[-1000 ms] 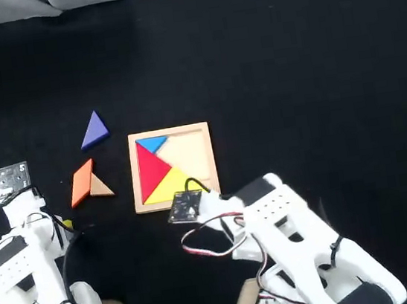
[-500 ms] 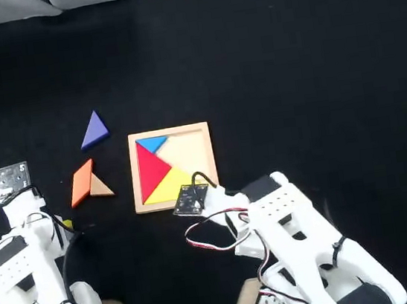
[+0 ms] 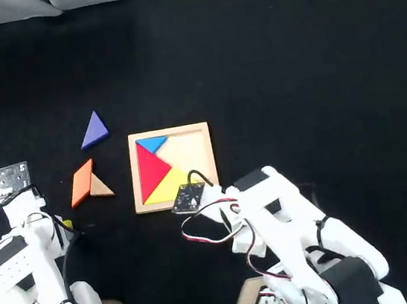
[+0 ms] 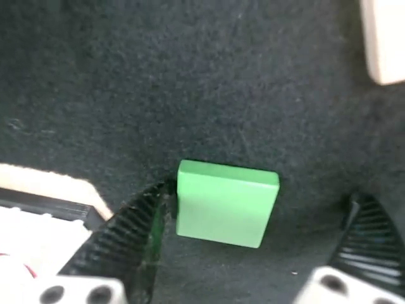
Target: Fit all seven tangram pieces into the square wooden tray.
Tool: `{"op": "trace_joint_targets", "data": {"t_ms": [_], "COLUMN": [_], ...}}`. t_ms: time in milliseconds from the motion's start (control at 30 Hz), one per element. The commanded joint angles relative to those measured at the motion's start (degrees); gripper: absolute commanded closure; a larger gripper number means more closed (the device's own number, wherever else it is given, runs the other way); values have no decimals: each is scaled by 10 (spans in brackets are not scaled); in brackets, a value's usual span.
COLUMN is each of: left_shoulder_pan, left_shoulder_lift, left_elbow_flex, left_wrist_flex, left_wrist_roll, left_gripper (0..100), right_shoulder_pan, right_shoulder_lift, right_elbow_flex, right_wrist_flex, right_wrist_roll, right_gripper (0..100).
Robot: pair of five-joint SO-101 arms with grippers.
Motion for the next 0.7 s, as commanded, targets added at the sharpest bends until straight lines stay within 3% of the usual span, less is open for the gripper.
{"op": "trace_joint_targets", "data": {"t_ms": [0,167,367,667], "left_shoulder_pan": [-7,-7,-7,-8], "left_shoulder_lift": [-11,-11,-11,-11], "left_elbow_flex": [-2,-2,-1,0], "left_wrist_flex": [-8,-7,-7,-7], "left_wrist_roll": [1,1,1,1], "left_gripper": [759,759,759,759], "right_shoulder_pan": [12,11,12,9], "right_shoulder_lift": [19,19,19,24], "right_elbow_flex": [-4,-6,-80,-369], "right_wrist_flex": [-4,-3,35,171], "right_wrist_roll": [4,4,1,-71], "right_gripper": [747,894,899,899]}}
